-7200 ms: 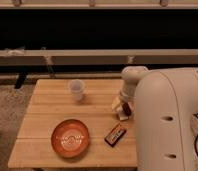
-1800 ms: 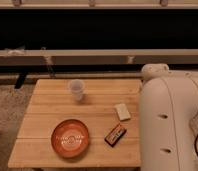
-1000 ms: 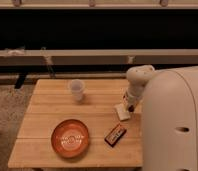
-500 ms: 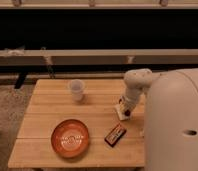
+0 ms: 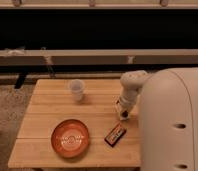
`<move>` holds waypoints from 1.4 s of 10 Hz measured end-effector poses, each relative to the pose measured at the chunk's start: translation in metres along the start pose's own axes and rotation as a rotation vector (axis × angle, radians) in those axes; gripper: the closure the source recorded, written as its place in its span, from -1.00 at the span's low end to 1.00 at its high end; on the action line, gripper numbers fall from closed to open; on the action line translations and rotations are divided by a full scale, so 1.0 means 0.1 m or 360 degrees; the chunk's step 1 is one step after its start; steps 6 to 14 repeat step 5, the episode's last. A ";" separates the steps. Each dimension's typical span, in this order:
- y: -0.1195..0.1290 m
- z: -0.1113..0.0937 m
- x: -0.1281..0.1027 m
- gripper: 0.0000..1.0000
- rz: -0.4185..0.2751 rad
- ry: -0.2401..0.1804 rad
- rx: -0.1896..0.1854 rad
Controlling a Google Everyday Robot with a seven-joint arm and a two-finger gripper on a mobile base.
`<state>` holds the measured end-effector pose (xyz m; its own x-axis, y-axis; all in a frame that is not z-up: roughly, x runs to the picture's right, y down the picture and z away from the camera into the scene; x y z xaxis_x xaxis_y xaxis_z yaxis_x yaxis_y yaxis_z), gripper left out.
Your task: Place the eraser on the white sponge
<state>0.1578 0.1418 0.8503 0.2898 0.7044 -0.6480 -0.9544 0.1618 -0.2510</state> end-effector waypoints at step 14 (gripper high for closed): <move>-0.12 0.04 -0.02 -0.32 0.0060 -0.0006 0.0030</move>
